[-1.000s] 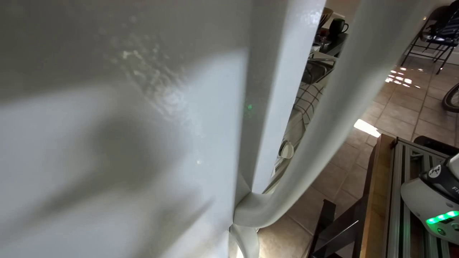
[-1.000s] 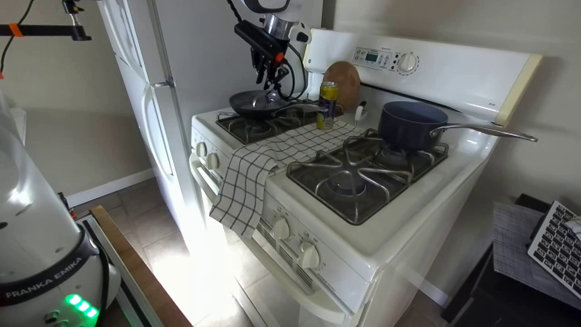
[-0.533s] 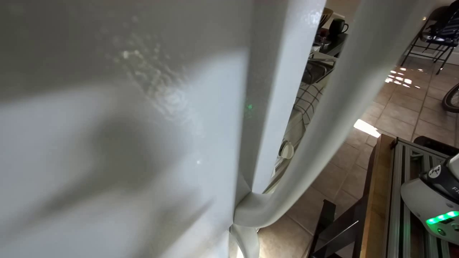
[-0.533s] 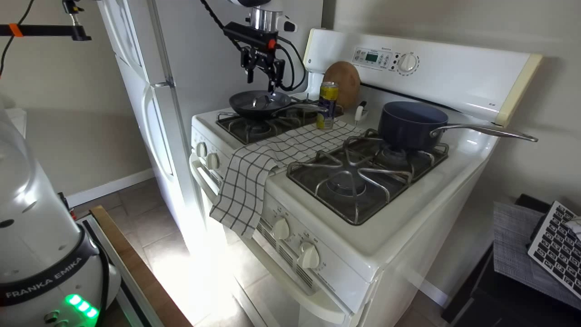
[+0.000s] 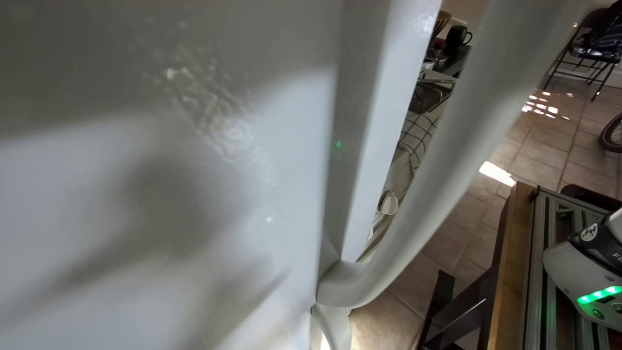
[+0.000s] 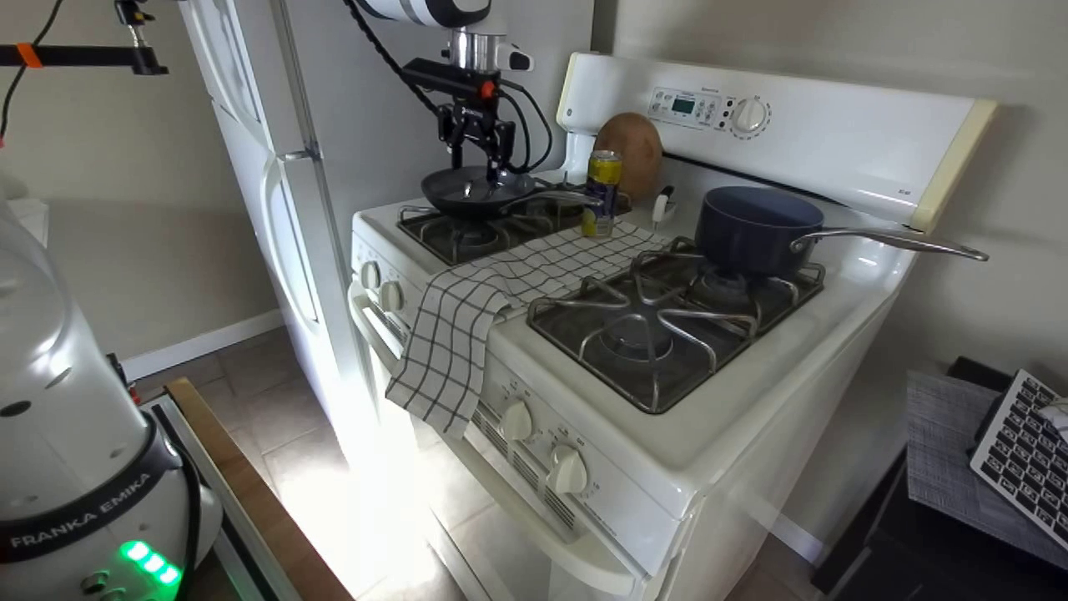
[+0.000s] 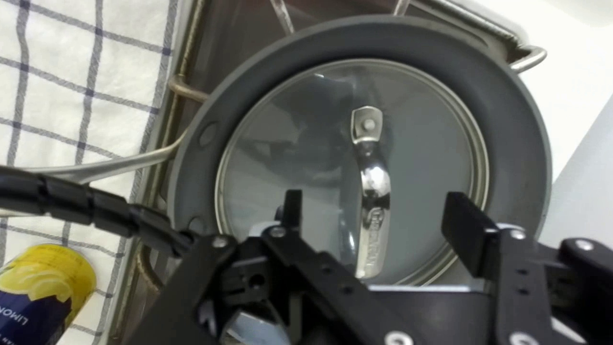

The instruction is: Pick up the clear pot lid from the gray pan and put it on black pot

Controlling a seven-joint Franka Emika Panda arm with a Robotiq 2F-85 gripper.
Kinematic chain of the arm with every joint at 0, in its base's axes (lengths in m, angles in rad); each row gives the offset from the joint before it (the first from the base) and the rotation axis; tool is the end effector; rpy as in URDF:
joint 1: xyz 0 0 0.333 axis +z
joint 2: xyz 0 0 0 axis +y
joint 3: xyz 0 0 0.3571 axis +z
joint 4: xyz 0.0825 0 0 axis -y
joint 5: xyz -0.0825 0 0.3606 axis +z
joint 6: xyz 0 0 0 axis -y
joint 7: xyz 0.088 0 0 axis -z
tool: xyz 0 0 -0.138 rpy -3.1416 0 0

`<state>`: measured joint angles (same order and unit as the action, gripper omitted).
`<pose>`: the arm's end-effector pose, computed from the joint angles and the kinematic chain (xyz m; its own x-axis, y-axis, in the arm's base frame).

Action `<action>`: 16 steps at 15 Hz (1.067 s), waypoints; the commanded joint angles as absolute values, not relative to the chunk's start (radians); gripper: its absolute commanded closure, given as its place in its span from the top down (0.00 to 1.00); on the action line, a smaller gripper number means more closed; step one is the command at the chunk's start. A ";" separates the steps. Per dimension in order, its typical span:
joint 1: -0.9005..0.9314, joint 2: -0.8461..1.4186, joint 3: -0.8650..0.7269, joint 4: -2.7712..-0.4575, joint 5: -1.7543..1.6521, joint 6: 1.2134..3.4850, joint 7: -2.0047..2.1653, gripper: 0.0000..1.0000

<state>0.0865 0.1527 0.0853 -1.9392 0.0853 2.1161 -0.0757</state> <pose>0.5718 0.1036 0.4302 0.9793 0.2003 0.0290 0.2021 -0.9757 -0.0849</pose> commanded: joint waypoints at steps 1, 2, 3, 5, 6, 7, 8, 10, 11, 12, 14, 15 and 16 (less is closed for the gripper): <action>0.088 0.182 0.084 -1.948 0.071 2.174 -0.046 0.46; 0.087 0.188 0.085 -1.948 0.077 2.186 -0.046 0.43; 0.087 0.194 0.086 -1.947 0.079 2.196 -0.044 0.36; 0.088 0.201 0.087 -1.949 0.078 2.215 -0.044 0.32; 0.089 0.203 0.087 -1.949 0.077 2.213 -0.042 0.32; 0.089 0.202 0.088 -1.948 0.077 2.201 -0.041 0.36; 0.090 0.195 0.088 -1.952 0.075 2.189 -0.043 0.38; 0.088 0.189 0.088 -1.955 0.079 2.183 -0.049 0.42; 0.088 0.190 0.088 -1.955 0.078 2.184 -0.048 0.47; 0.088 0.191 0.088 -1.955 0.080 2.184 -0.049 0.38; 0.087 0.191 0.088 -1.955 0.083 2.187 -0.051 0.14; 0.086 0.190 0.089 -1.955 0.086 2.191 -0.054 0.13; 0.085 0.188 0.090 -1.955 0.090 2.193 -0.058 0.06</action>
<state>0.0879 0.2014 0.0858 -1.9415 0.0865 2.1923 -0.0612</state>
